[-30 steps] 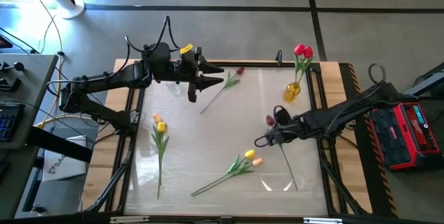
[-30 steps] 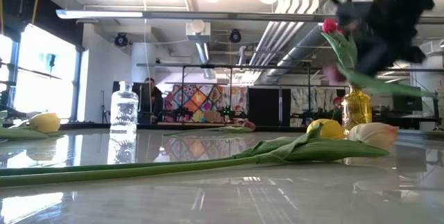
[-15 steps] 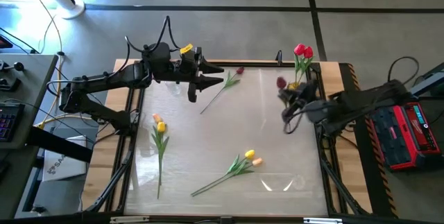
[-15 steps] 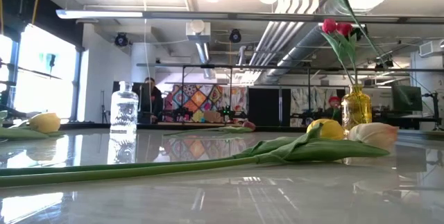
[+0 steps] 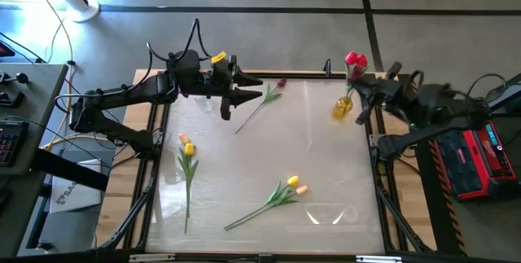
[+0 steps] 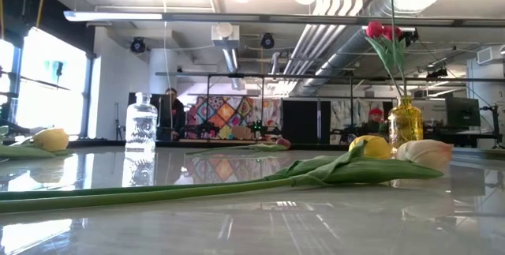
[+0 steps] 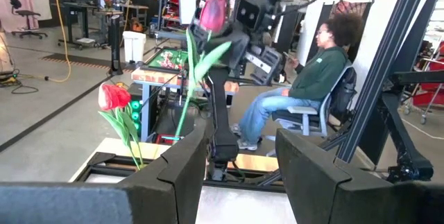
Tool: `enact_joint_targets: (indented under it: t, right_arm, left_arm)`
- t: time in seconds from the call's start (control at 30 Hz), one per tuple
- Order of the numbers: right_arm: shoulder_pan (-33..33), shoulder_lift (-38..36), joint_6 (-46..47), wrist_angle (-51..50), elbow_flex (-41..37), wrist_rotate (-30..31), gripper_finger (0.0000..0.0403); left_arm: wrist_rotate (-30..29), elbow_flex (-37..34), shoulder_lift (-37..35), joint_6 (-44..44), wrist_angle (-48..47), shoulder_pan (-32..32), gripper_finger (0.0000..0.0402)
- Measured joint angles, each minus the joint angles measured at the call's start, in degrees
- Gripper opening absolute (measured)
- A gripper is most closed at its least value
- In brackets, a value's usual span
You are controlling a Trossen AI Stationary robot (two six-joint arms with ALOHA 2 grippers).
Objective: Sort flowers into vase by color
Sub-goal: Put the bottom dark red tulip into the yellow vase
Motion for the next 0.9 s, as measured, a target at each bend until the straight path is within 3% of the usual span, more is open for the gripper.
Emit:
enact_joint_targets:
  t: [0.2, 0.47, 0.9]
  right_arm:
    - [-8.58, -2.01, -2.99, 1.57, -2.09, -4.17, 0.0000]
    - [-20.78, -7.49, 2.83, 9.94, -12.35, -7.23, 0.0000]
    - [-31.92, -11.97, 4.23, 10.31, -19.21, -8.22, 0.0000]
  left_arm:
    - [0.01, 0.00, 0.00, 0.02, 0.00, -0.01, 0.0163]
    - [0.01, 0.00, 0.01, 0.02, 0.00, -0.01, 0.0163]
    - [0.01, 0.00, 0.01, 0.02, 0.00, 0.01, 0.0163]
